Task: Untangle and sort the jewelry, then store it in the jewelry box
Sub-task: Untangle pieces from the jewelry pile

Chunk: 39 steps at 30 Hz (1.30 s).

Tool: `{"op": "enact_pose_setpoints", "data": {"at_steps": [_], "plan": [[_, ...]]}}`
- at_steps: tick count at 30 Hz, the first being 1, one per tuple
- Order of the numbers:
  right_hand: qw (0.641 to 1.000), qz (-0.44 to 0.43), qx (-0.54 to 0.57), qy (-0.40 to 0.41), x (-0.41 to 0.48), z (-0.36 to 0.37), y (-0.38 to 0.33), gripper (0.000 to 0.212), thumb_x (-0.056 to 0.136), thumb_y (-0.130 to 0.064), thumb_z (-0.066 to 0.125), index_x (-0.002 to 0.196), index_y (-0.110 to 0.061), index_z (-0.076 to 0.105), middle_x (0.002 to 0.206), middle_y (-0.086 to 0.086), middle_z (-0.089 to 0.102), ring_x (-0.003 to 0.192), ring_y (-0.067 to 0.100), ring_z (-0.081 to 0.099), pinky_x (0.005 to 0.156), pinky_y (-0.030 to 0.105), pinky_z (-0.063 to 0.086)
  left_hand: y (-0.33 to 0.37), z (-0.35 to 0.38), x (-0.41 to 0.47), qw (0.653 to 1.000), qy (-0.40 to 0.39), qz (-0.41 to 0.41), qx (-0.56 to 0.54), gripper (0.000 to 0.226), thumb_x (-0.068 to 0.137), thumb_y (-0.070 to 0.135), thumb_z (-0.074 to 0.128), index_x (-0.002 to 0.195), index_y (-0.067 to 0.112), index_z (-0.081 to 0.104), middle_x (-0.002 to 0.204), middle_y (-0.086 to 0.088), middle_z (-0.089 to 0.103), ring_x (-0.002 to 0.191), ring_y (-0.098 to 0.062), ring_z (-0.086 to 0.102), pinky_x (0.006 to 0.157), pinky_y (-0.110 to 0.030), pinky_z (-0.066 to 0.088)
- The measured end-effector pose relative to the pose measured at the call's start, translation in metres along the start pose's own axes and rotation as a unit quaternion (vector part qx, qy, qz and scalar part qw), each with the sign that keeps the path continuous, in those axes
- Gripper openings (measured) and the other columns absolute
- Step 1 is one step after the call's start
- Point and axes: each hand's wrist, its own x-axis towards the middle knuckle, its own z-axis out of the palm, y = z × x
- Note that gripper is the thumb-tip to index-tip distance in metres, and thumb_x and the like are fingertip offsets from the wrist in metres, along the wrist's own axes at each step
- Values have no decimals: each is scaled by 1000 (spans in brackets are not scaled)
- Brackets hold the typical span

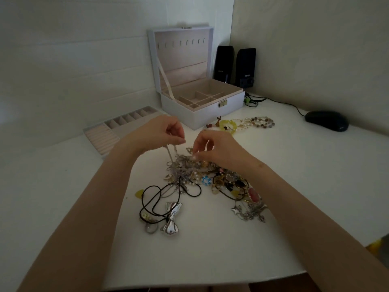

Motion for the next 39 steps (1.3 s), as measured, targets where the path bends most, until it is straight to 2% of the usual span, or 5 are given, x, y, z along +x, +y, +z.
{"op": "enact_pose_setpoints", "data": {"at_steps": [8,11,17,29,39], "plan": [[977,-42,-195,-77,-4,13,-7,13,83,-37,68,83,-24,65,86,-8,49,81,9,48,62,23,35,-8,8,7,980,29,-19,195,12,86,25,67,89,16,61,86,5,58,81,-12,52,70,-24,37],[999,-8,-25,-46,-6,7,-4,12,85,-27,69,78,-21,61,78,-9,62,73,7,56,68,24,46,5,8,4,996,71,28,41,17,93,27,57,86,13,63,81,7,65,73,-7,60,68,-20,43],[954,15,291,65,-8,-16,-7,10,93,-12,58,84,-7,56,58,2,66,49,19,60,46,23,49,20,9,-5,989,-107,17,-100,45,77,52,56,94,11,62,87,3,69,81,-8,66,81,-24,52],[957,11,263,126,-6,-24,4,13,82,-6,70,91,-15,66,54,-6,40,48,4,35,49,13,33,15,22,5,956,98,-5,-277,17,94,19,55,83,9,63,68,-3,65,69,-13,68,70,-23,57],[929,29,311,198,-7,-24,4,26,97,-23,53,82,-8,69,46,2,52,41,14,49,44,22,43,30,28,-5,986,32,1,-165,53,96,37,48,51,9,51,42,-4,54,36,-14,51,55,-24,52]]}}
